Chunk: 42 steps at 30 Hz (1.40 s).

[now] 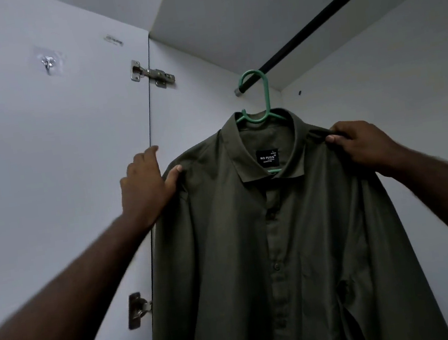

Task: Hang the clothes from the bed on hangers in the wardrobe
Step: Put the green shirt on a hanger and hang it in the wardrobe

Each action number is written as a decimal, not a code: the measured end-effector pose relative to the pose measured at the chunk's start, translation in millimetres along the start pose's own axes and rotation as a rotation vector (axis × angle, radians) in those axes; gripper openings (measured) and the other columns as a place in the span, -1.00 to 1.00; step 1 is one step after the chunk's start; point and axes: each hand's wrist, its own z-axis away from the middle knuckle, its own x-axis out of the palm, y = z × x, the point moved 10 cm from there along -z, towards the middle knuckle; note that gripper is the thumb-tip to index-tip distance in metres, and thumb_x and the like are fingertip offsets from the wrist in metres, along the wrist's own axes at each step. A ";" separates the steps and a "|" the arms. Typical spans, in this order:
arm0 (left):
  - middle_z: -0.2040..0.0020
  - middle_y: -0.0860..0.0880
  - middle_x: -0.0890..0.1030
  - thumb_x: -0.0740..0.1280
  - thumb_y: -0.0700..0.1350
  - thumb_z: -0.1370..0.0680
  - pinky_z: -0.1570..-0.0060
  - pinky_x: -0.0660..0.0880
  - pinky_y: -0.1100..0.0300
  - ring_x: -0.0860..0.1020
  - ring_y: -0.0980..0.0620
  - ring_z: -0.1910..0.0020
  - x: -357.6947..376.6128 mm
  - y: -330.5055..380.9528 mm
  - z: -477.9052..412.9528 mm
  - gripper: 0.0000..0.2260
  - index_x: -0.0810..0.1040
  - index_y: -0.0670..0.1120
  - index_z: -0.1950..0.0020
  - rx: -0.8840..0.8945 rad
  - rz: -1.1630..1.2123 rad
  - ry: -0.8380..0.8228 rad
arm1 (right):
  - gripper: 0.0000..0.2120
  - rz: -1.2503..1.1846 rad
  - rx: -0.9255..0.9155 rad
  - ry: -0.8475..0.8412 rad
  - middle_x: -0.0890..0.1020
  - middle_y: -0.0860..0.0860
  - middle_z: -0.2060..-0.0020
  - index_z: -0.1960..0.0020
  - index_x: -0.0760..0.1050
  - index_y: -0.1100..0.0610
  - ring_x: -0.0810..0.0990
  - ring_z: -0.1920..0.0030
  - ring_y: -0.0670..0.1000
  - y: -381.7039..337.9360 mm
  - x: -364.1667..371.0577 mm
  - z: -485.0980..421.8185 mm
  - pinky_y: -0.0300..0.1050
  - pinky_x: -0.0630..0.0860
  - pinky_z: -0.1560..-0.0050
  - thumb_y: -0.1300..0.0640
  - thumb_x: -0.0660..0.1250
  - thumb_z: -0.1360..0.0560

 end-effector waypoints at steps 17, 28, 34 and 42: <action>0.22 -0.17 0.65 0.36 0.01 -0.56 0.24 0.40 0.15 0.50 -0.04 0.31 22.8 15.4 -60.0 -0.77 0.61 -0.15 0.14 0.007 0.468 -0.324 | -0.87 -0.516 0.228 -0.271 0.67 0.20 0.09 -0.01 0.60 0.33 0.63 0.11 0.06 68.9 27.4 -5.6 -0.17 0.59 0.14 0.44 0.31 -0.51; 0.13 -0.23 0.63 0.33 -0.18 -0.59 0.14 0.46 0.11 0.55 -0.10 0.18 91.7 -10.5 -102.2 -0.88 0.59 -0.22 0.07 -0.088 0.460 -0.343 | -0.92 -0.403 0.220 -0.037 0.61 0.18 0.22 0.03 0.53 0.19 0.55 0.23 0.07 92.6 56.6 -62.9 -0.13 0.44 0.27 0.32 0.28 -0.58; 0.13 -0.10 0.60 0.43 -0.15 -0.51 0.10 0.38 0.21 0.53 -0.04 0.09 104.8 15.8 -152.4 -0.91 0.65 -0.16 0.04 0.045 0.221 -0.113 | -0.88 -0.318 0.252 0.295 0.68 0.13 0.23 0.14 0.56 0.14 0.63 0.19 0.13 129.5 44.3 -96.4 0.02 0.54 0.05 0.28 0.50 -0.42; 0.03 -0.16 0.68 0.42 -0.23 -0.47 -0.04 0.51 0.11 0.58 -0.13 -0.04 140.8 50.3 -200.7 -0.87 0.70 -0.18 0.01 0.204 0.120 -0.075 | -0.88 -0.095 0.333 0.338 0.68 0.12 0.09 0.16 0.62 0.12 0.61 0.02 0.11 155.1 70.6 -115.9 -0.14 0.42 0.00 0.29 0.37 -0.49</action>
